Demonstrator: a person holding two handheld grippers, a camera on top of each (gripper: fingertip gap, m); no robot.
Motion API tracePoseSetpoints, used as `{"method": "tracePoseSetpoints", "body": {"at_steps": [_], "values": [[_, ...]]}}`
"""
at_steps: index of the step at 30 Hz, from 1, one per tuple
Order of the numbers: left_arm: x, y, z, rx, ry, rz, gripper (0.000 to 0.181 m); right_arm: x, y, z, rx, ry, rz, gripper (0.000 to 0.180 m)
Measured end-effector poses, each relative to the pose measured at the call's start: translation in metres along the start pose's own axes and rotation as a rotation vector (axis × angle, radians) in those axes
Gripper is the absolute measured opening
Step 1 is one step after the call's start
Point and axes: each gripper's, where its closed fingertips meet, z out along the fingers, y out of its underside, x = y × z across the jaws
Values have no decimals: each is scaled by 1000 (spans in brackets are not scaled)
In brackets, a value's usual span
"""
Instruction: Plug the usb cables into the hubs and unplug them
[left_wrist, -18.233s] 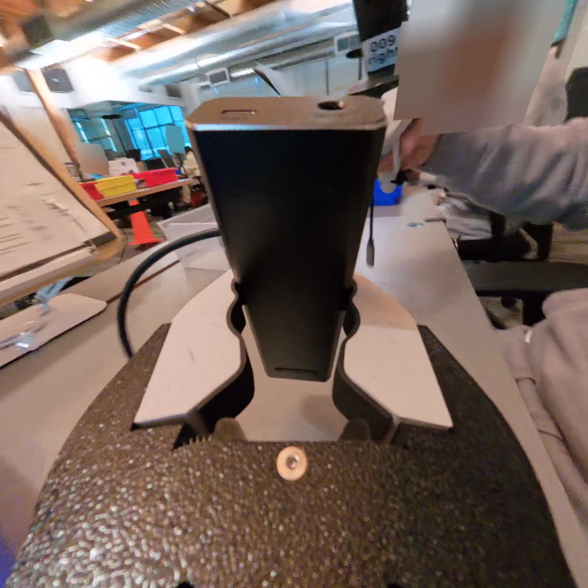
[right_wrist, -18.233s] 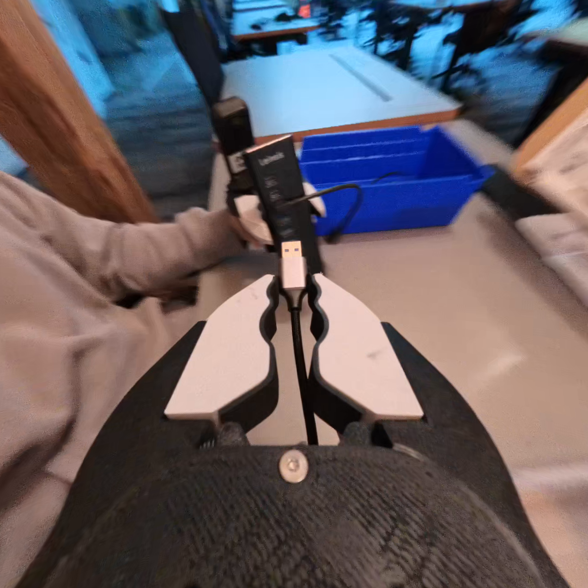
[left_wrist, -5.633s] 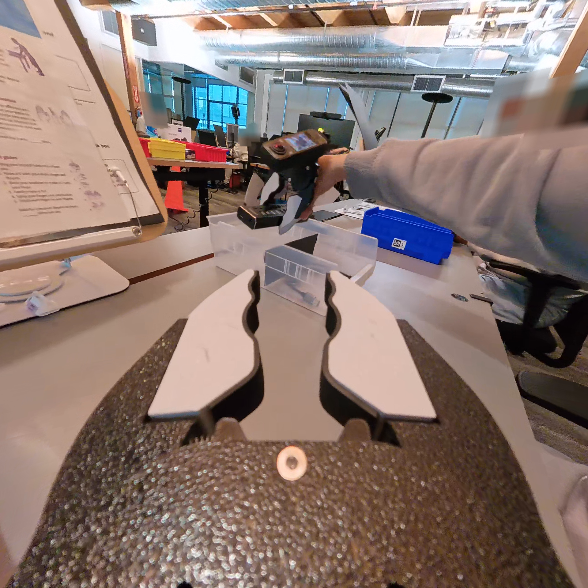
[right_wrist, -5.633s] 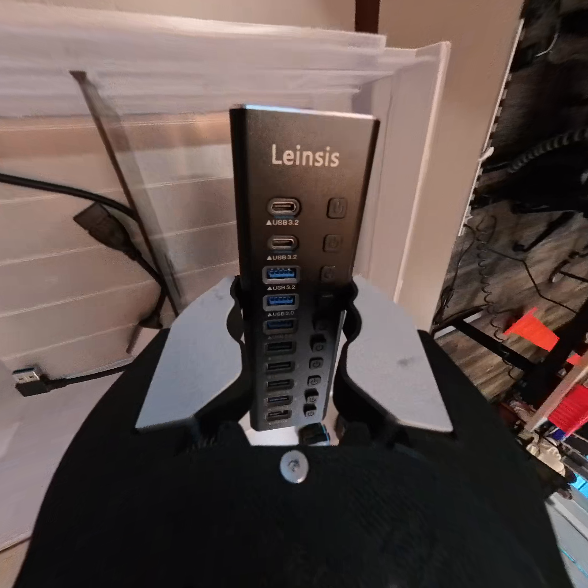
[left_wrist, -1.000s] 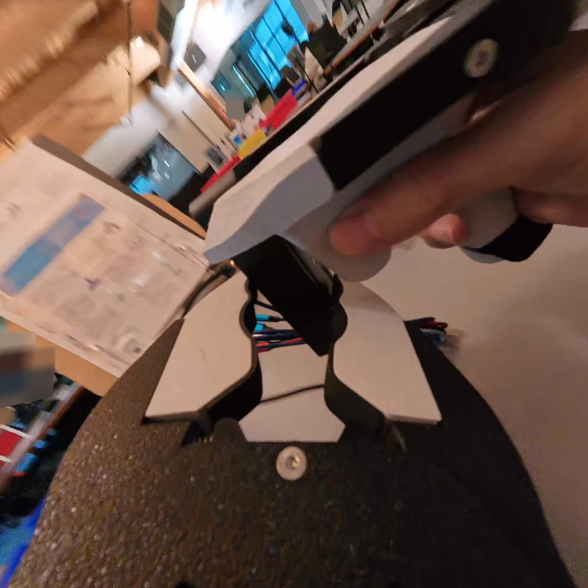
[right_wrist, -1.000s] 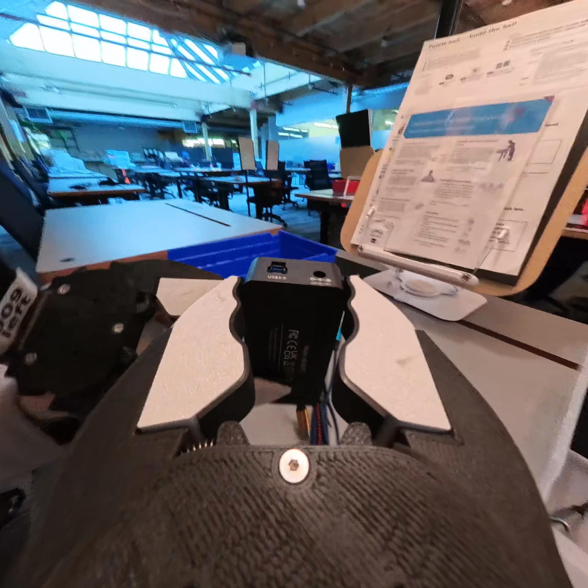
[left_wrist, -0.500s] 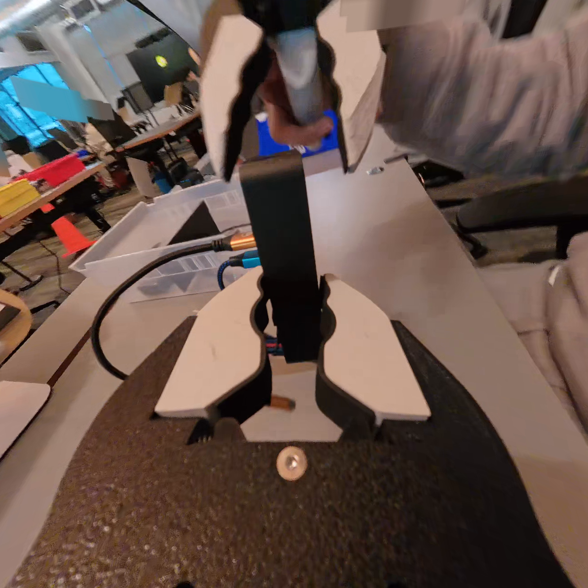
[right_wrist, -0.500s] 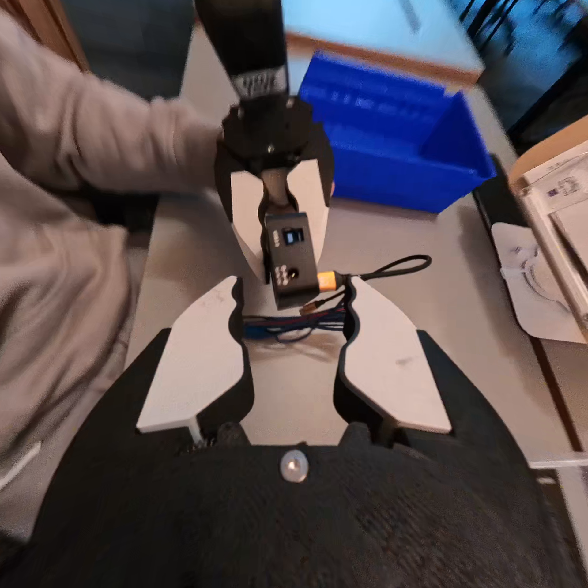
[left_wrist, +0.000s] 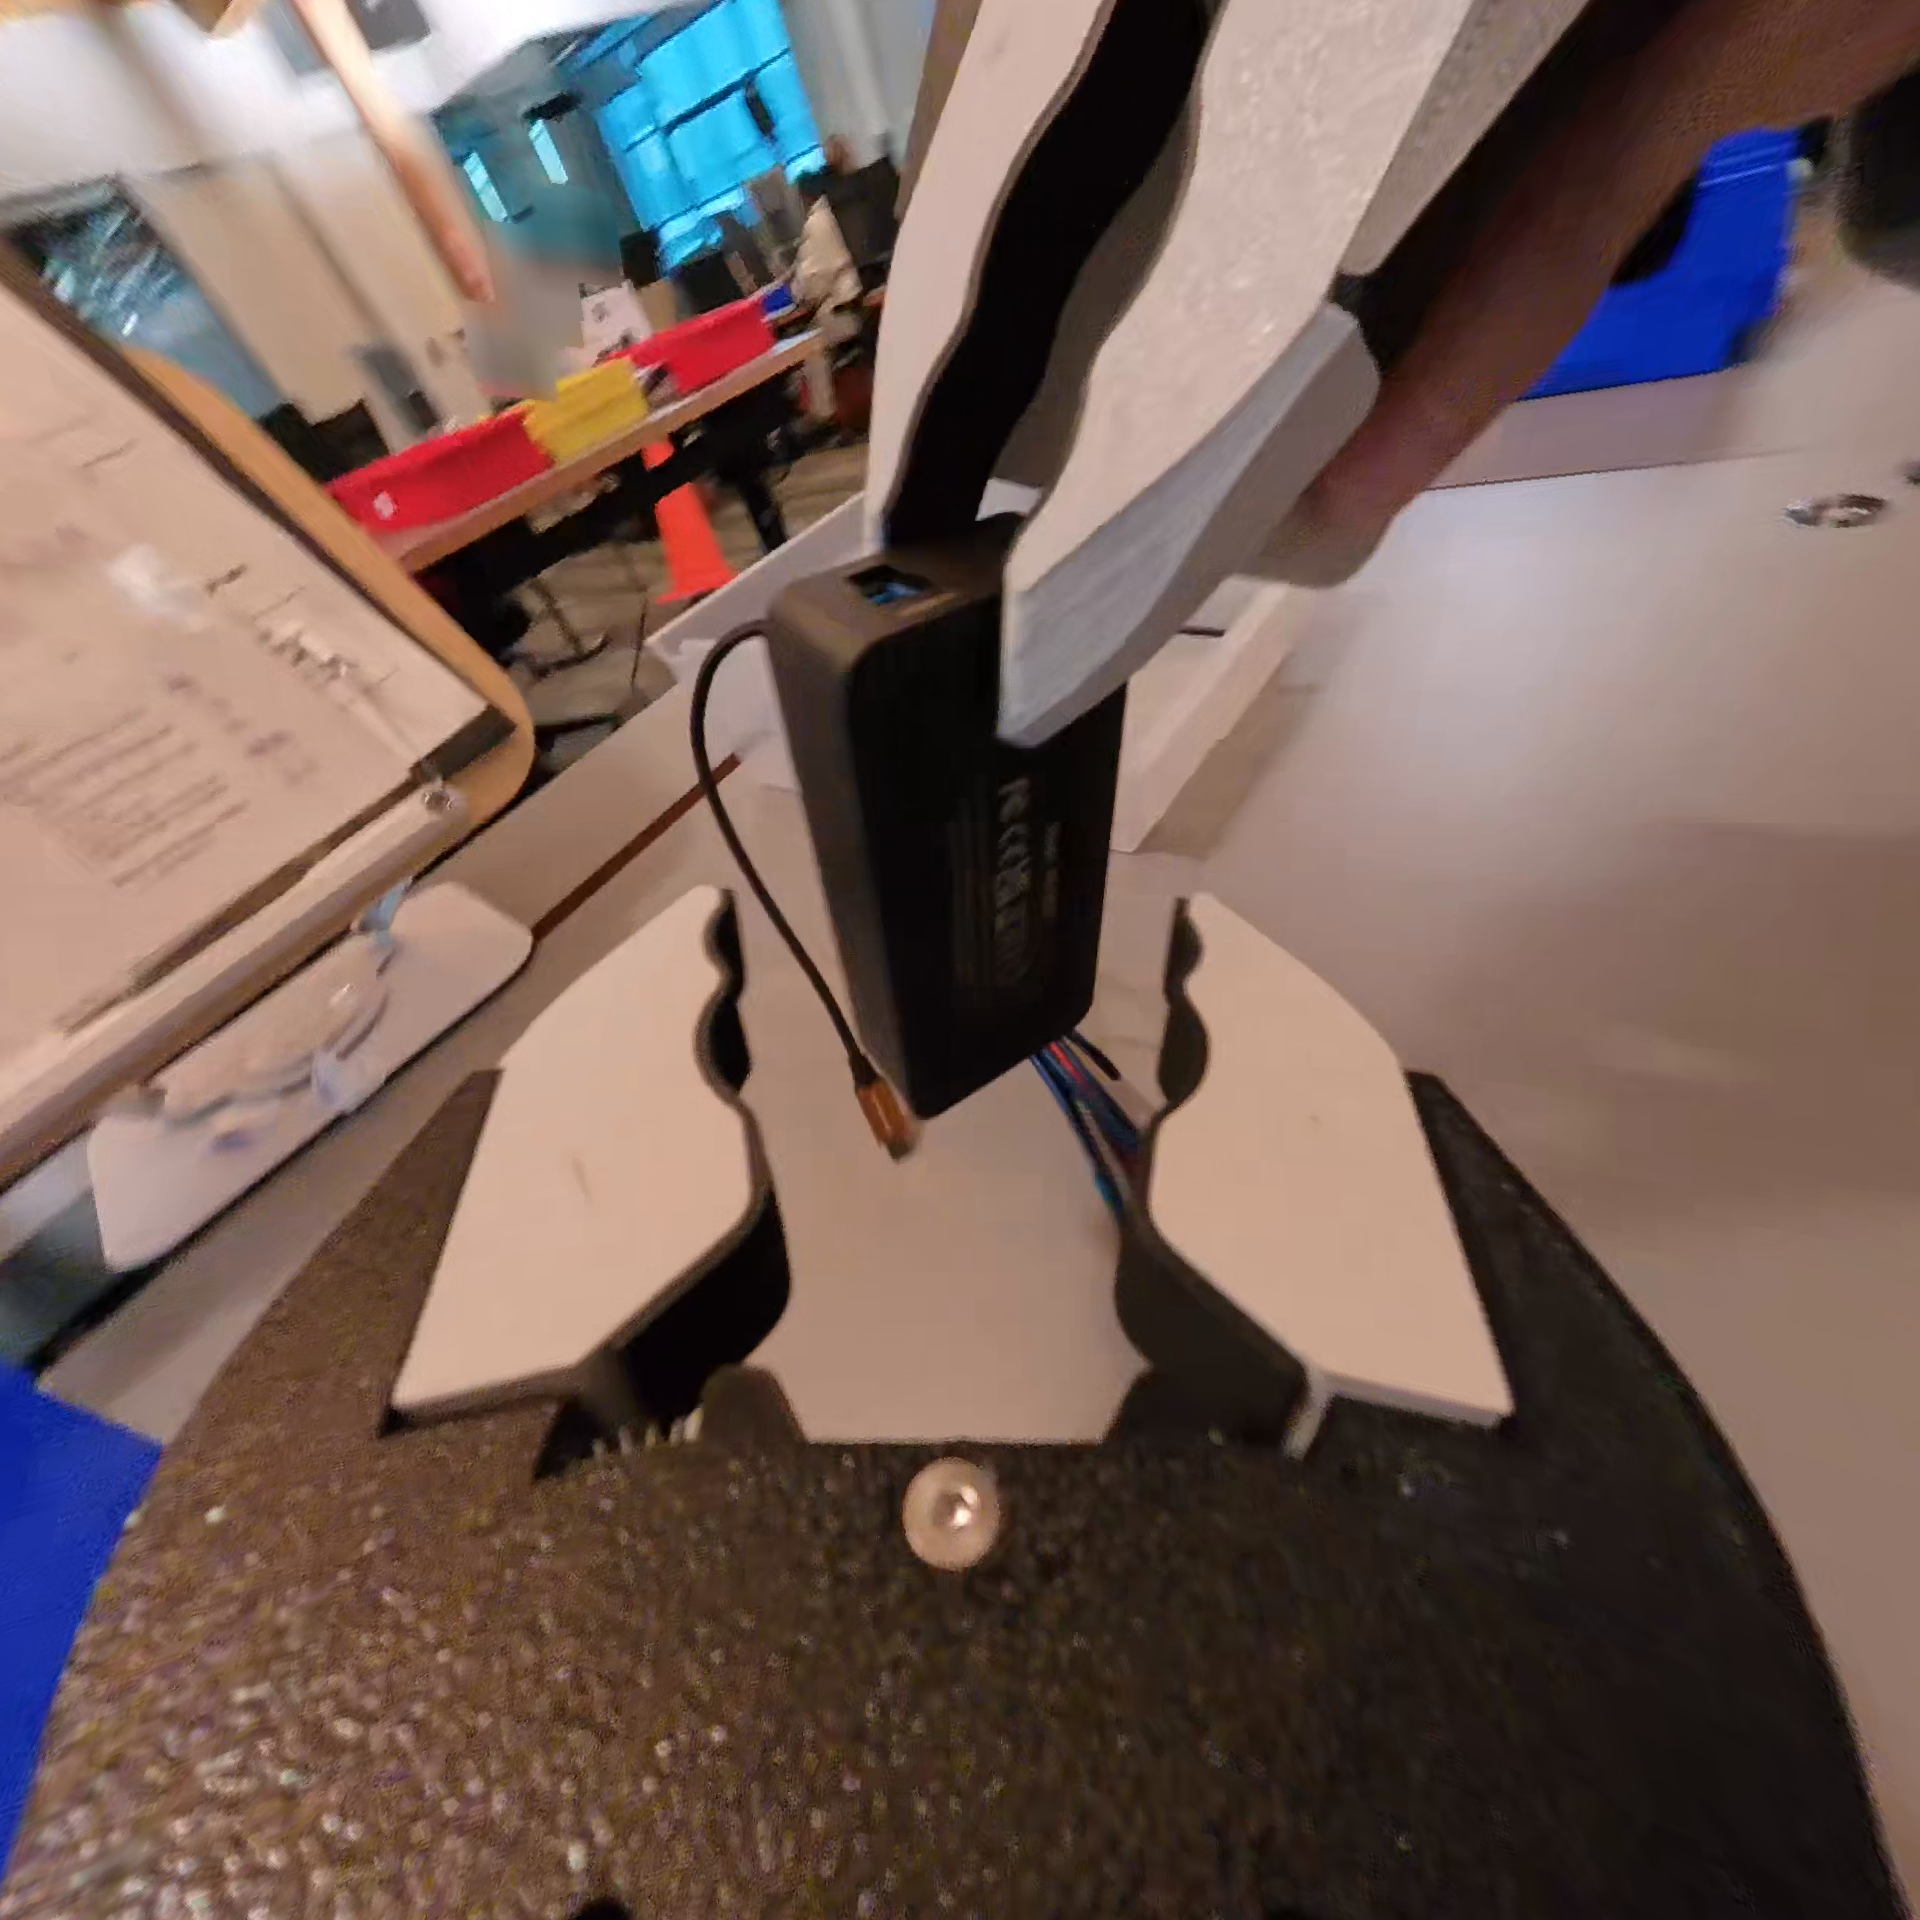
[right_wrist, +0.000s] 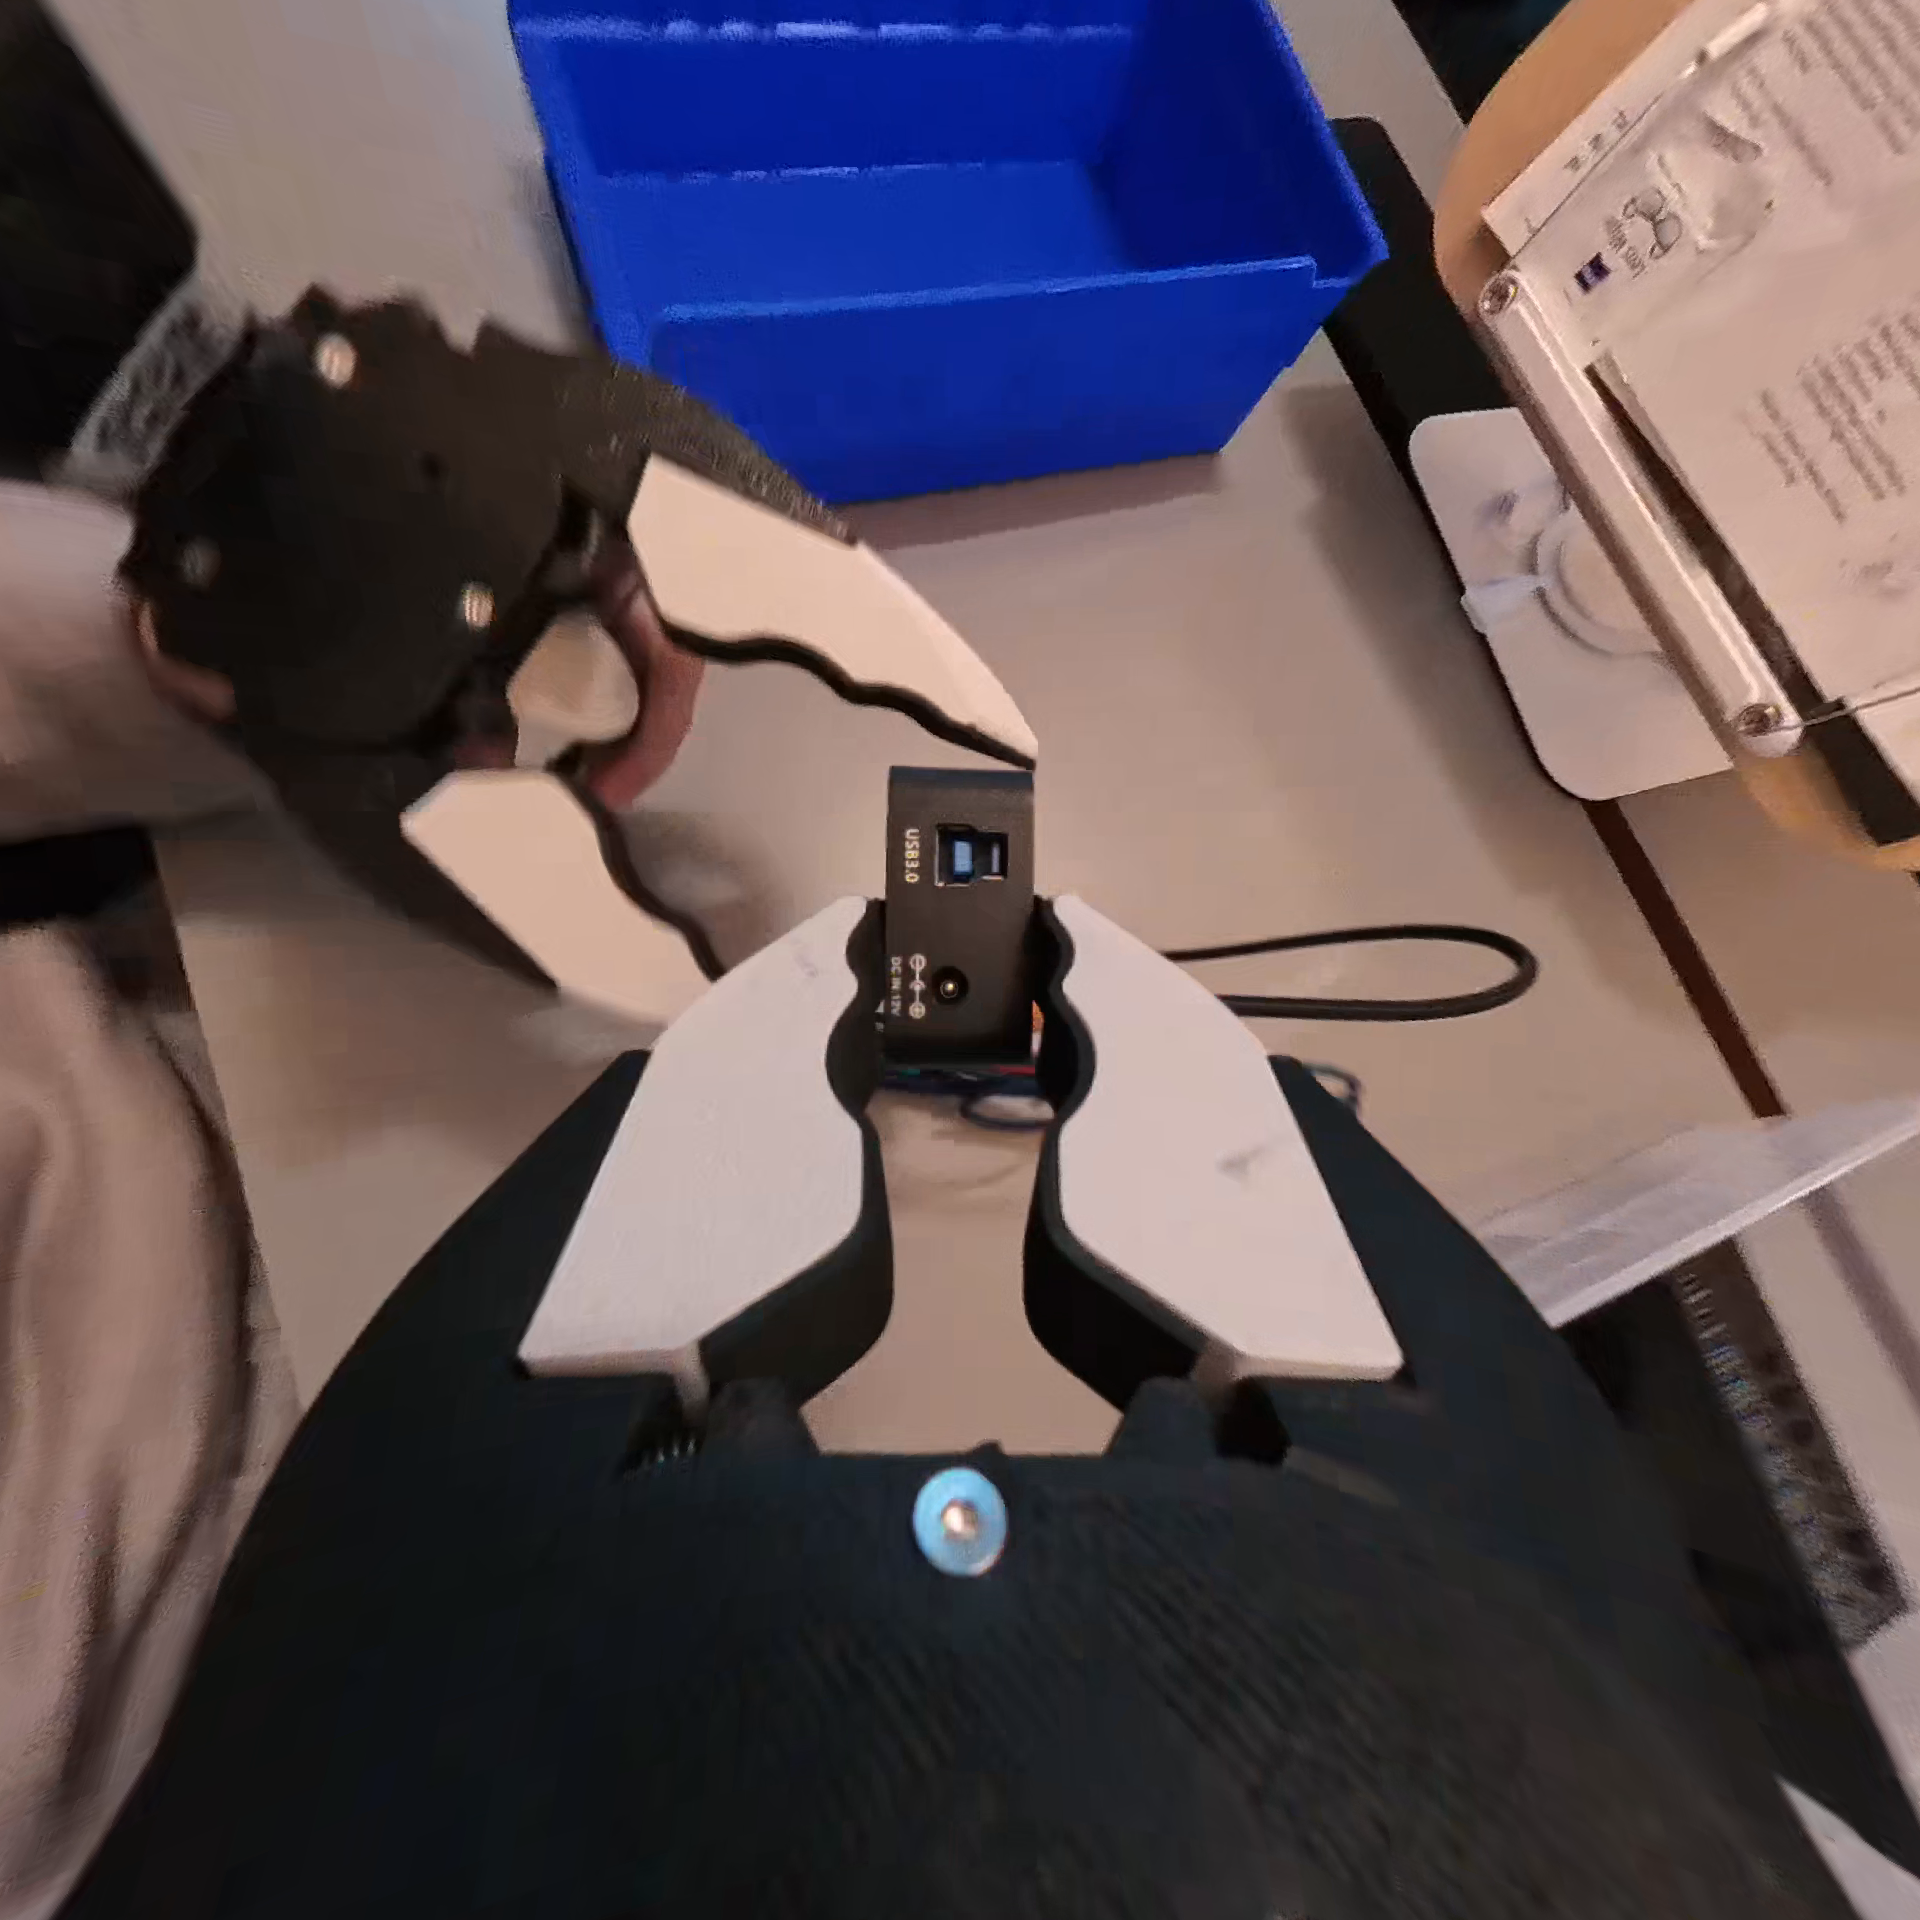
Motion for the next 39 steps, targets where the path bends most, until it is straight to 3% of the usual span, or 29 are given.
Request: {"method": "tracePoseSetpoints", "body": {"at_steps": [3, 6, 10, 13, 15, 17, 20, 24, 26, 28, 33, 36, 39], "values": [[2, 4, 11, -74, -122, -97, 89, -3, -9, 9, 26, -8, 65, 27], [-4, 11, 19, -102, -225, -162, 90, -18, -20, 13, 60, -46, 99, 27], [-20, 12, 17, -60, -334, -141, 73, -19, -21, 14, 72, -22, 115, 27], [-13, 13, 18, -65, -239, -111, 73, -25, -17, 10, 73, -77, 34, 31], [-10, 10, 16, -47, -165, -56, 73, -28, -15, 4, 91, -115, -122, 37], [1, 3, 14, 15, -14, -98, 73, -27, -19, -5, 156, -120, -249, 61], [20, -9, 3, 137, 233, -150, 72, -40, -21, -16, 203, -236, -329, 76], [44, -15, -7, 197, 435, -132, 72, -51, -19, -12, 199, -338, -371, 76], [51, -17, -9, 213, 473, -110, 72, -52, -13, -4, 151, -339, -402, 75], [55, -16, -10, 212, 488, -87, 72, -62, -9, -3, 126, -407, -432, 59], [42, -17, -13, 218, 430, -142, 71, -51, -15, 1, 71, -317, -374, 58], [30, -11, -9, 157, 362, -216, 88, -44, -26, 4, 48, -246, -218, 58], [38, -2, -4, 65, 351, -182, 103, -47, -24, 9, -14, -222, -230, 58]]}}
